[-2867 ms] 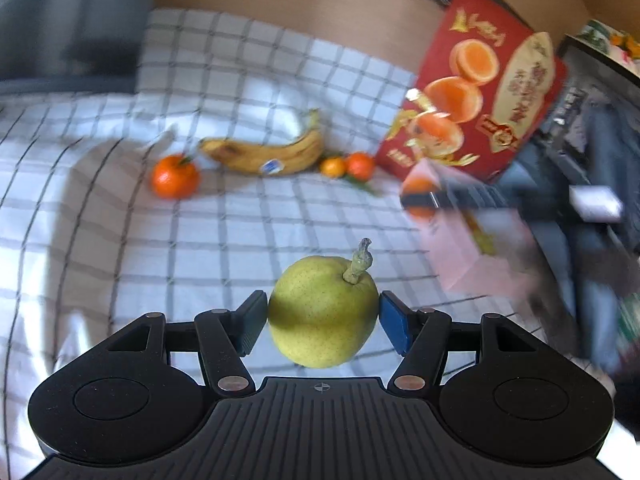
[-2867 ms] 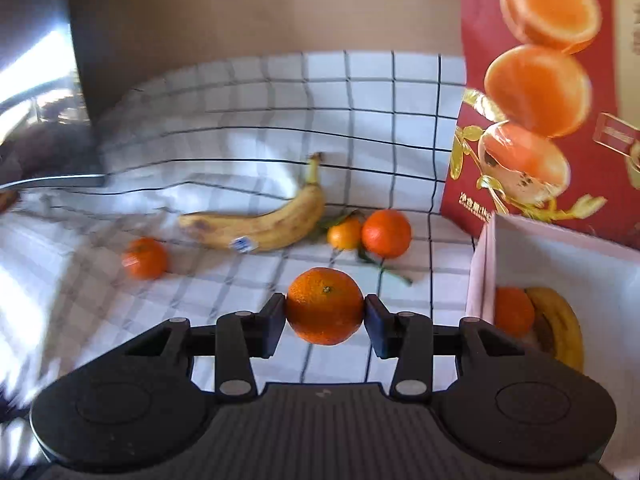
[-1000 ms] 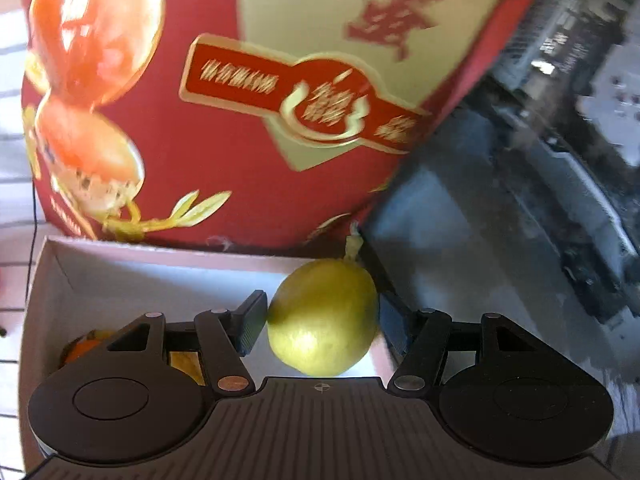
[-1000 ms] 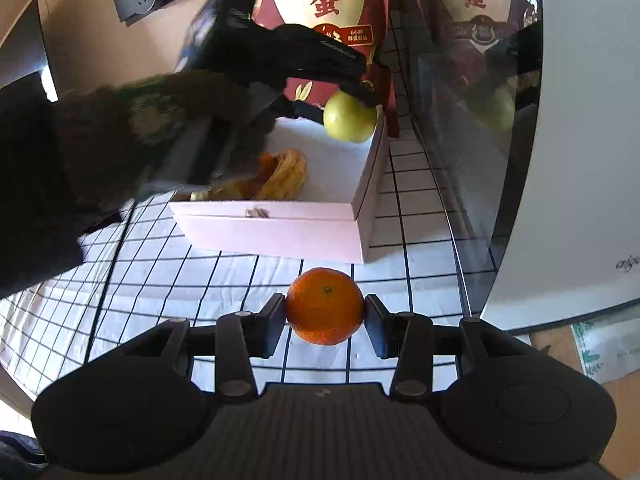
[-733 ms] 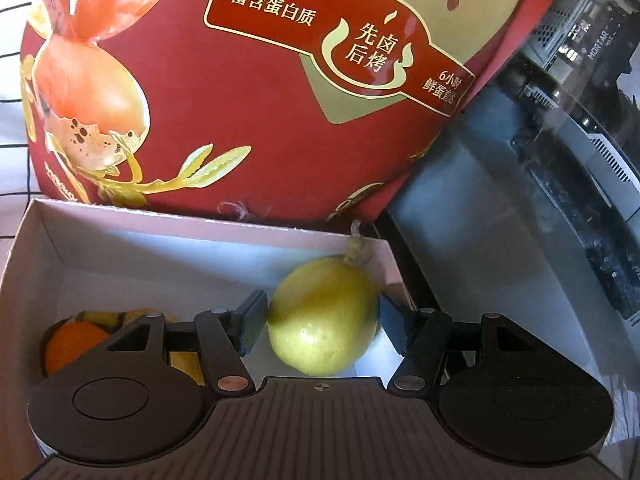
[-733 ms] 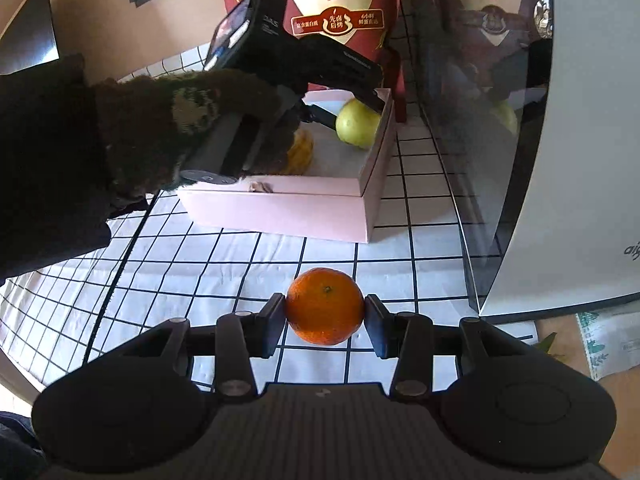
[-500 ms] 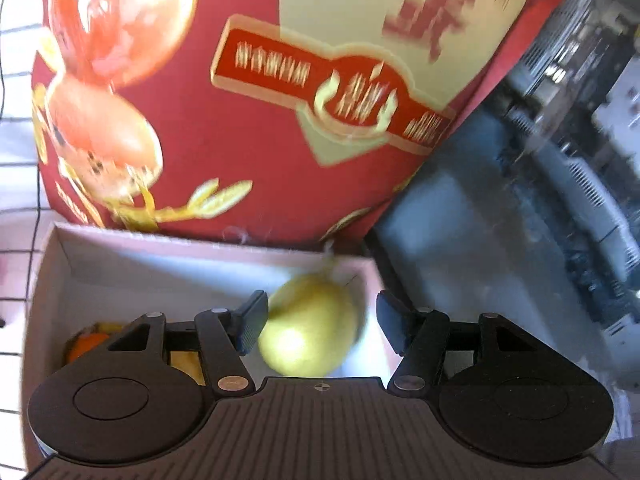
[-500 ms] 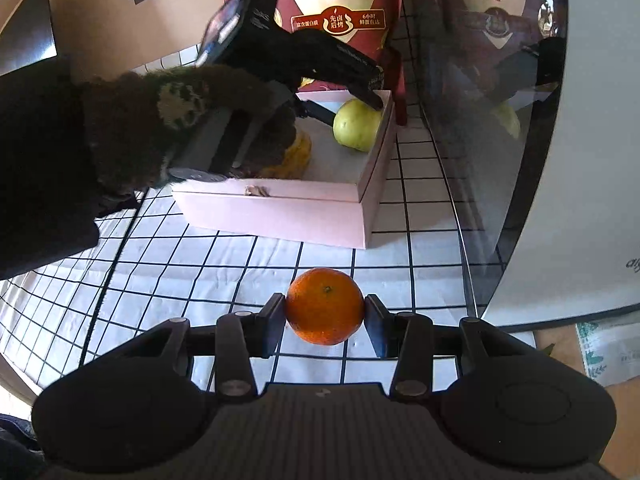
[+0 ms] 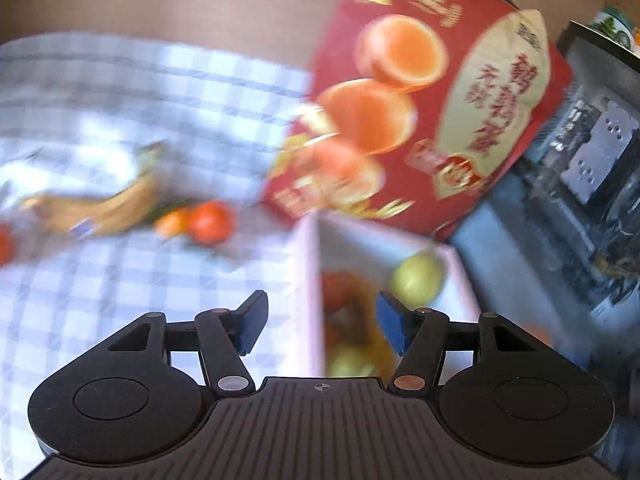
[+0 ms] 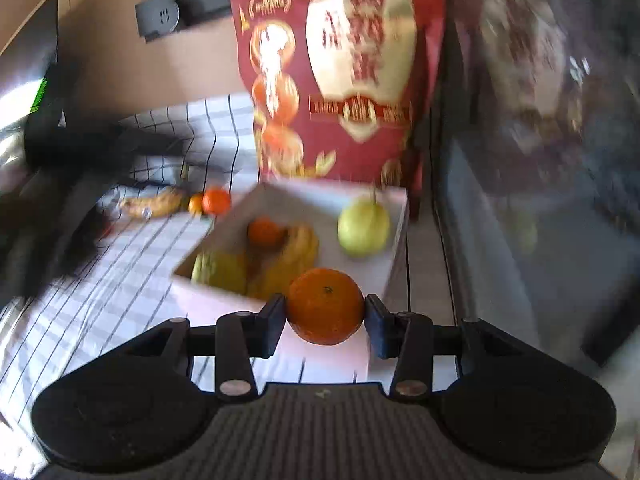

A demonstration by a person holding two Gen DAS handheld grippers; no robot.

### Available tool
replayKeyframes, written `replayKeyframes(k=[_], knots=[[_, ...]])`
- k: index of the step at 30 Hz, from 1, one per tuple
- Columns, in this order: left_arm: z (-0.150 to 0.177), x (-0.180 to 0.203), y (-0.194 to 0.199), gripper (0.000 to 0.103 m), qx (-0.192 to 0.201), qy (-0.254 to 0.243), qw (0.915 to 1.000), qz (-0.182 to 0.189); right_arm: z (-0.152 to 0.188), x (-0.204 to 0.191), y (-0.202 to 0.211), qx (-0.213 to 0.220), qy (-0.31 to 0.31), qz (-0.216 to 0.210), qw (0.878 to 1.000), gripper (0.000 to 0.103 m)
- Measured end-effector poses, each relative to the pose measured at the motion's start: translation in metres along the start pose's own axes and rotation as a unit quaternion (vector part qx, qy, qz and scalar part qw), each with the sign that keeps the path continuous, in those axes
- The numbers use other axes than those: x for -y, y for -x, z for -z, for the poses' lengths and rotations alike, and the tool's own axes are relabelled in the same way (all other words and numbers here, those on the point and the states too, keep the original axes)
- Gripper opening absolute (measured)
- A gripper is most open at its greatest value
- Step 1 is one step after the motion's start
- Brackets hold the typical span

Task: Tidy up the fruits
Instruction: 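Release the mandarin into the pink box with the right gripper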

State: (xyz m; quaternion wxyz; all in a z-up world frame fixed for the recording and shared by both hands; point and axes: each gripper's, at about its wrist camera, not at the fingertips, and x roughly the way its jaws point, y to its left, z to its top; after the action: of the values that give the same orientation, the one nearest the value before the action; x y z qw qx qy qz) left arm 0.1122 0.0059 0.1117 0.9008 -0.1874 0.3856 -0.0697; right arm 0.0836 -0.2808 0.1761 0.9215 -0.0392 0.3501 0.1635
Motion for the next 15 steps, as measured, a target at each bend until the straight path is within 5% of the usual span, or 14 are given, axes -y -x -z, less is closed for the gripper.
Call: replayKeyframes(k=[6, 15], knots=[[0.043, -0.055, 0.047, 0.065, -0.006, 0.048, 0.9982, -0.037, -0.070, -0.029, -0.061, 0.021, 0.020, -0.032, 0.999, 0.043], [0.068, -0.114, 0.074, 0.064, -0.013, 0.060, 0.9959, -0.068, -0.118, -0.090, -0.127, -0.041, 0.015, -0.066, 0.997, 0.049]])
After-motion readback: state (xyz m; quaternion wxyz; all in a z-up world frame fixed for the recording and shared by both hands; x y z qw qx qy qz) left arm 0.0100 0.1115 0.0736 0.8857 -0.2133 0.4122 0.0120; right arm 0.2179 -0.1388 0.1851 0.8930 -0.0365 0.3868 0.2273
